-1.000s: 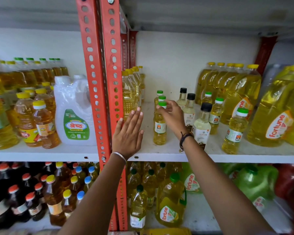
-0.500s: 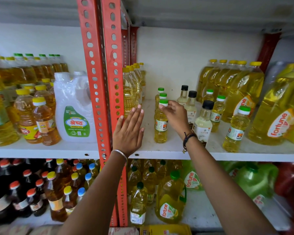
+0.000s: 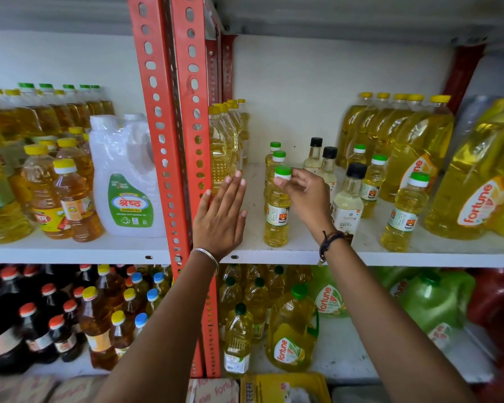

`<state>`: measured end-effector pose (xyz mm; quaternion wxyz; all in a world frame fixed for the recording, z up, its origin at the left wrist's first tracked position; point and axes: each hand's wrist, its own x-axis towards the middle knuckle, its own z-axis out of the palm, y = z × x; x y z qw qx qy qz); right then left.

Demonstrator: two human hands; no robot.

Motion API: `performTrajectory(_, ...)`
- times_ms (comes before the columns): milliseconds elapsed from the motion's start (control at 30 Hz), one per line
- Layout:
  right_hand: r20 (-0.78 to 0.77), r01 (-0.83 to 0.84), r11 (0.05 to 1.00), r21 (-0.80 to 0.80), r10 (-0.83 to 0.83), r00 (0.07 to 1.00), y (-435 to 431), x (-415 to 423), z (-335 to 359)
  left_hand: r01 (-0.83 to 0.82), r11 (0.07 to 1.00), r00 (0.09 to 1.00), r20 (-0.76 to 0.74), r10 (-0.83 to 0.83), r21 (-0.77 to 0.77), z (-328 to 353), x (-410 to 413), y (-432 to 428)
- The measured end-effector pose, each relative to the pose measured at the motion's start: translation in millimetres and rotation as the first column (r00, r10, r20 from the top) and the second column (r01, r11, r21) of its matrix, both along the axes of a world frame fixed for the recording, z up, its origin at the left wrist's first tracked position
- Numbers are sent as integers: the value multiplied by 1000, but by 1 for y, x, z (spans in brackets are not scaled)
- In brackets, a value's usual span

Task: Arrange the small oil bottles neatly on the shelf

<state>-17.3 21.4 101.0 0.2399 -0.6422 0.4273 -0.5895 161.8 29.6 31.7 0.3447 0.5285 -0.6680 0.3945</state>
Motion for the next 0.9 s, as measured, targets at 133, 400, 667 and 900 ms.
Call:
performTrajectory(133, -22, 6, 1000, -9, -6, 1000, 7, -1, 0, 3, 1000, 1000, -7, -3, 2, 0, 0, 1)
performTrajectory(400, -56, 26, 999, -23, -27, 998, 11, -3, 2, 5, 1000, 1000, -5, -5, 5, 0, -1, 0)
performTrajectory(667, -111, 79, 994, -78, -87, 990, 12, -1, -6, -5, 1000, 1000, -3, 5, 26, 0, -1, 0)
performTrajectory(900, -209, 168, 959, -227, -216, 954, 29, -14, -16, 36, 999, 999, -11, -36, 8, 1, -2, 9)
